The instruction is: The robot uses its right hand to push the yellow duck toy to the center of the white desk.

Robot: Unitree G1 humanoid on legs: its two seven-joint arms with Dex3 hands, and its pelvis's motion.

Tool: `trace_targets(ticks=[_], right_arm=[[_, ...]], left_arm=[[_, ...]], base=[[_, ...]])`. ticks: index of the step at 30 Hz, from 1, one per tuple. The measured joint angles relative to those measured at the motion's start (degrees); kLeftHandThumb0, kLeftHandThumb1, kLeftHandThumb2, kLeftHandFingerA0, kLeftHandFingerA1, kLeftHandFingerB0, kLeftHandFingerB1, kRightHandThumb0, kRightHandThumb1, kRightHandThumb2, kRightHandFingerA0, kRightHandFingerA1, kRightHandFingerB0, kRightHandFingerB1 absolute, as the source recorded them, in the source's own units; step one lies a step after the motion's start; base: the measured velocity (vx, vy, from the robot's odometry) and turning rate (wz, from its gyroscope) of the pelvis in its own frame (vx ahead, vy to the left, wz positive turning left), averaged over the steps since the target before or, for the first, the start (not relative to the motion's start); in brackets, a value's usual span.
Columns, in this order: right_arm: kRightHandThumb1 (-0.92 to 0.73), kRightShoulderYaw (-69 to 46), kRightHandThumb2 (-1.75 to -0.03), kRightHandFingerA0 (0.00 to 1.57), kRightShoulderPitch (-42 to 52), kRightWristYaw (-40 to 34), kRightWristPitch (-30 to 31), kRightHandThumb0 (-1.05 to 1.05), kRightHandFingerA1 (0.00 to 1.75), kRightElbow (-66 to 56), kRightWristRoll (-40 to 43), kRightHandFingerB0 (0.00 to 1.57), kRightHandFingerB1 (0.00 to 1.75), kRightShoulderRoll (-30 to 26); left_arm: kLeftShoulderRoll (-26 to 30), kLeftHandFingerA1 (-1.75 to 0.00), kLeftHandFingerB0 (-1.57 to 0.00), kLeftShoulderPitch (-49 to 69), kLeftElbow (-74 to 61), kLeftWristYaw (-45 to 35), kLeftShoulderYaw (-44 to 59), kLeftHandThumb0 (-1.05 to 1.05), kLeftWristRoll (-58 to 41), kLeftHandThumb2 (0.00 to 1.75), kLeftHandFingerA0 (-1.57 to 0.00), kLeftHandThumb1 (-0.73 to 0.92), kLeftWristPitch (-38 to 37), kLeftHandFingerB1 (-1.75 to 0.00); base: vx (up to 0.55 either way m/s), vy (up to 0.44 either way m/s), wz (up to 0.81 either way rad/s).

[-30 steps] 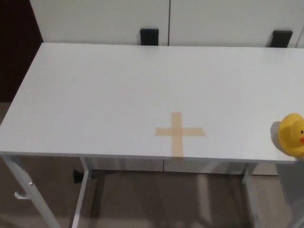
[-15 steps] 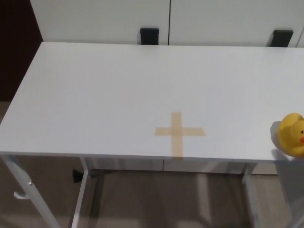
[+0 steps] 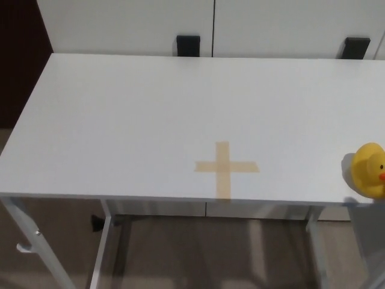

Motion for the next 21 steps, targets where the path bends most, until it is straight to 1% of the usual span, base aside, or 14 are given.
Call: trace_targets(ticks=[1,2,5,6,8,9,11,13,15,16,18,21], right_arm=[[-0.92,0.87,-0.69,0.3,-0.28,-0.22,0.19,-0.7,0.41,1.79,-0.65,0.21,0.33,0.98],[-0.84,1.09,-0.77,0.35,-0.35,-0.37,0.25,-0.77,0.46,2.36,-0.9,0.25,0.39,1.13],[-0.85,1.38,-0.77,0.36,-0.88,-0.74,0.3,-0.77,0.46,3.46,-1.31,0.26,0.4,1.4],[-0.92,1.43,-0.73,0.39,-1.2,-0.96,0.3,-0.73,0.43,3.97,-1.49,0.29,0.38,1.49],[-0.92,1.48,-0.73,0.39,-1.71,-1.44,0.29,-0.73,0.43,4.91,-1.8,0.29,0.38,1.72],[-0.92,1.49,-0.71,0.44,-1.88,-1.74,0.29,-0.7,0.44,5.32,-2.02,0.36,0.4,1.88],[-0.92,1.33,-0.71,0.44,-2.07,-2.13,0.28,-0.69,0.44,5.67,-2.1,0.35,0.39,2.16],[-0.92,0.65,-0.7,0.46,-2.38,-3.07,0.27,-0.71,0.44,6.25,-2.09,0.36,0.4,3.01],[-0.92,0.11,-0.7,0.46,-2.54,-3.77,0.27,-0.71,0.44,6.57,-2.05,0.36,0.4,3.56],[-0.92,-0.17,-0.7,0.46,-2.69,-4.25,0.27,-0.69,0.43,6.78,-2.04,0.35,0.39,3.89],[-0.92,-0.57,-0.7,0.47,-3.05,-5.11,0.27,-0.69,0.45,6.98,-2.03,0.37,0.4,4.54],[-0.92,-0.97,-0.71,0.45,-3.53,-6.02,0.27,-0.68,0.45,7.08,-2.02,0.37,0.41,5.34]], left_arm=[[-0.01,-0.73,-0.82,0.05,-0.02,0.0,0.13,-0.15,-0.04,0.71,-0.86,0.65,0.0,-0.57],[-0.01,-0.7,-0.79,0.09,-0.03,0.0,0.17,-0.18,-0.06,0.65,-0.87,0.68,0.0,-0.56],[-0.06,-0.72,-0.8,0.28,-0.04,0.0,0.29,-0.17,-0.09,0.65,-0.87,0.67,0.0,-0.57],[-0.09,-0.72,-0.79,0.31,-0.03,0.0,0.36,-0.16,-0.13,0.66,-0.87,0.67,0.0,-0.57],[-0.12,-0.72,-0.79,0.35,-0.01,0.0,0.44,-0.16,-0.16,0.66,-0.87,0.67,0.0,-0.57],[-0.11,-0.71,-0.82,0.44,0.01,0.0,0.46,-0.16,-0.17,0.71,-0.87,0.66,0.0,-0.56],[-0.12,-0.73,-0.82,0.53,0.02,0.0,0.46,-0.17,-0.17,0.69,-0.87,0.66,0.0,-0.6],[-0.17,-0.73,-0.81,0.65,0.01,0.0,0.46,-0.16,-0.15,0.7,-0.87,0.66,0.0,-0.6],[-0.24,-0.73,-0.81,0.72,-0.01,0.0,0.44,-0.16,-0.15,0.7,-0.87,0.66,0.0,-0.6],[-0.29,-0.73,-0.81,0.82,-0.01,0.0,0.44,-0.17,-0.14,0.65,-0.87,0.68,0.0,-0.58],[-0.43,-0.71,-0.79,1.0,0.0,0.01,0.43,-0.17,-0.14,0.67,-0.86,0.69,0.0,-0.58],[-0.64,-0.71,-0.78,1.24,0.01,0.02,0.17,-0.17,-0.06,0.66,-0.86,0.69,0.0,-0.57]], base=[[0.0,0.0,0.0],[0.0,0.0,0.0],[0.0,0.0,0.0],[0.0,0.0,0.0],[0.0,0.0,0.0],[0.0,0.0,0.0],[0.0,0.0,0.0],[0.0,0.0,0.0],[0.0,0.0,0.0],[0.0,0.0,0.0],[0.0,0.0,0.0],[0.0,0.0,0.0]])
